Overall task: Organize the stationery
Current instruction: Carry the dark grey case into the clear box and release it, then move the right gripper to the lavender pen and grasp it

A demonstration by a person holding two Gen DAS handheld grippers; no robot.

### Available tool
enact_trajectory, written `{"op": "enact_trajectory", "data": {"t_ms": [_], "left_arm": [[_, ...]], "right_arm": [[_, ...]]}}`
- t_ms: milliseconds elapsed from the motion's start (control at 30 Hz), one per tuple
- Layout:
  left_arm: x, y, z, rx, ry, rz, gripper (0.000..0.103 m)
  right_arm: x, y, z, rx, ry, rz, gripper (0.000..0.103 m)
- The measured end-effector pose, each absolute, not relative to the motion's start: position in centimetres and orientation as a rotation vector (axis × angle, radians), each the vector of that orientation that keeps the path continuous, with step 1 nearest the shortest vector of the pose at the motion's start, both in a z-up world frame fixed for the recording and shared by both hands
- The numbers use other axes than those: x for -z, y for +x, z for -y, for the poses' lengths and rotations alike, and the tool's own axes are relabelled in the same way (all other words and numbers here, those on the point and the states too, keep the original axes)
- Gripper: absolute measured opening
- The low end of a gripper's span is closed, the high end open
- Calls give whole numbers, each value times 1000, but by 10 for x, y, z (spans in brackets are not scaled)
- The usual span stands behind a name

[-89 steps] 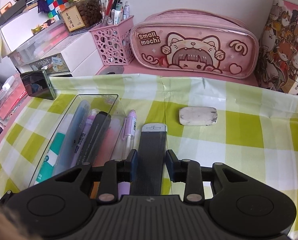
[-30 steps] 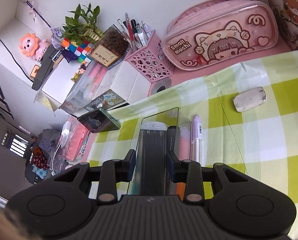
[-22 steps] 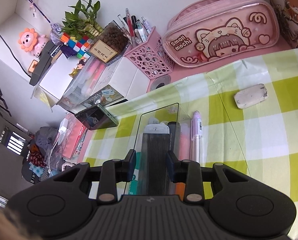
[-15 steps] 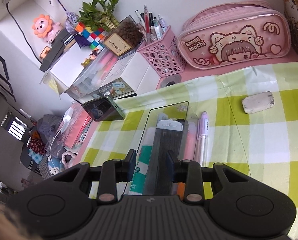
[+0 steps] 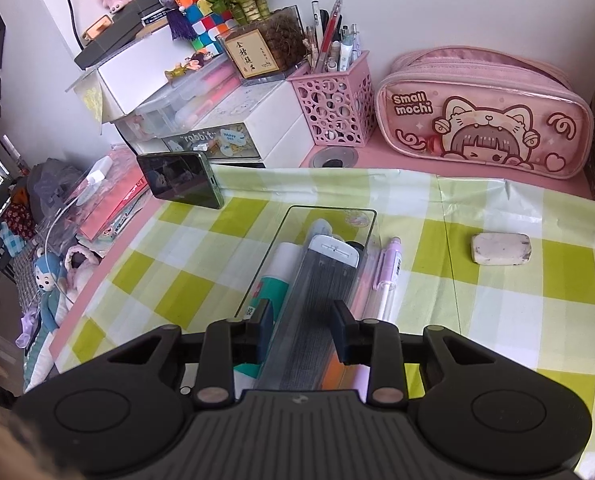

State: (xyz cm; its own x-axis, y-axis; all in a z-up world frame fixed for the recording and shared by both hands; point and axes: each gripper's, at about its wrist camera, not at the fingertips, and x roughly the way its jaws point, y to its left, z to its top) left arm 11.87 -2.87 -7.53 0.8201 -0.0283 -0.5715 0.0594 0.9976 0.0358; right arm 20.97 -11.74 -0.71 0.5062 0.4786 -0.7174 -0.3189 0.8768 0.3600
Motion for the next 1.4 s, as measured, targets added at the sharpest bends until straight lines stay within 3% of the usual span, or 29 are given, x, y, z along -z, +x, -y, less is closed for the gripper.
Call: {"op": "enact_trajectory", "data": {"t_ms": [267,400,533,1033,1400], "left_arm": [[75,119,29,47,53,-607,73],[75,119,29,46,52,-607,73],[75,119,29,47,53,-608,73],[75,119,29,47,53,-607,73],[76,119,29,46,50,-607,73]], "right_arm": [[7,208,120,-500,210,-898,35],[4,206,124,-484,220,-887,20],[7,208,122,-489,234,-895,16],[20,214,143,-452,455,-898,16],[18,218,156,-353,304,-868,19]]}}
